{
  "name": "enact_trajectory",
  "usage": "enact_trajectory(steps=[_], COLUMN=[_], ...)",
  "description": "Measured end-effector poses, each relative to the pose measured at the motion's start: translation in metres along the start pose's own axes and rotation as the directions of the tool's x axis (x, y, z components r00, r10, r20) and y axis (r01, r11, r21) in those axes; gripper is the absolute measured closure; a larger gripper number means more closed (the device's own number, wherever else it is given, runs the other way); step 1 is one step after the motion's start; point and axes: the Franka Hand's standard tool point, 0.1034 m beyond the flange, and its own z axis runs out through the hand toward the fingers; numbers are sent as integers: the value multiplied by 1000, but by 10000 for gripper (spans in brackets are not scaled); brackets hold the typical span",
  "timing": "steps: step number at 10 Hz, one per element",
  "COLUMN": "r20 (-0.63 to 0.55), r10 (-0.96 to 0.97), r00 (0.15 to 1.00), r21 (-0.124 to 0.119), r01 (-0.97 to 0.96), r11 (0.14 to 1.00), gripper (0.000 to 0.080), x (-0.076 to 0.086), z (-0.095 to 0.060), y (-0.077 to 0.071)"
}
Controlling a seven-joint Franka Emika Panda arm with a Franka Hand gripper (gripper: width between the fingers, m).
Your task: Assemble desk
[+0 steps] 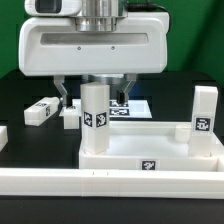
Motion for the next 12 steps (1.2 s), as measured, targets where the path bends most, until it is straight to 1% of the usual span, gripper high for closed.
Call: enact_trajectory(steps=[3,5,7,11,12], r20=[3,4,5,5,5], r10=[-202,-222,-221,-171,-93], r00=[979,975,975,985,996], r21=[-5,-4,-3,-3,0], r01=[202,222,221,171,93], r11=[979,975,975,985,996], gripper=[150,162,511,510,510], x=[0,-1,-1,-1,-1], z=[0,0,0,1,0], y=[1,1,1,1,1])
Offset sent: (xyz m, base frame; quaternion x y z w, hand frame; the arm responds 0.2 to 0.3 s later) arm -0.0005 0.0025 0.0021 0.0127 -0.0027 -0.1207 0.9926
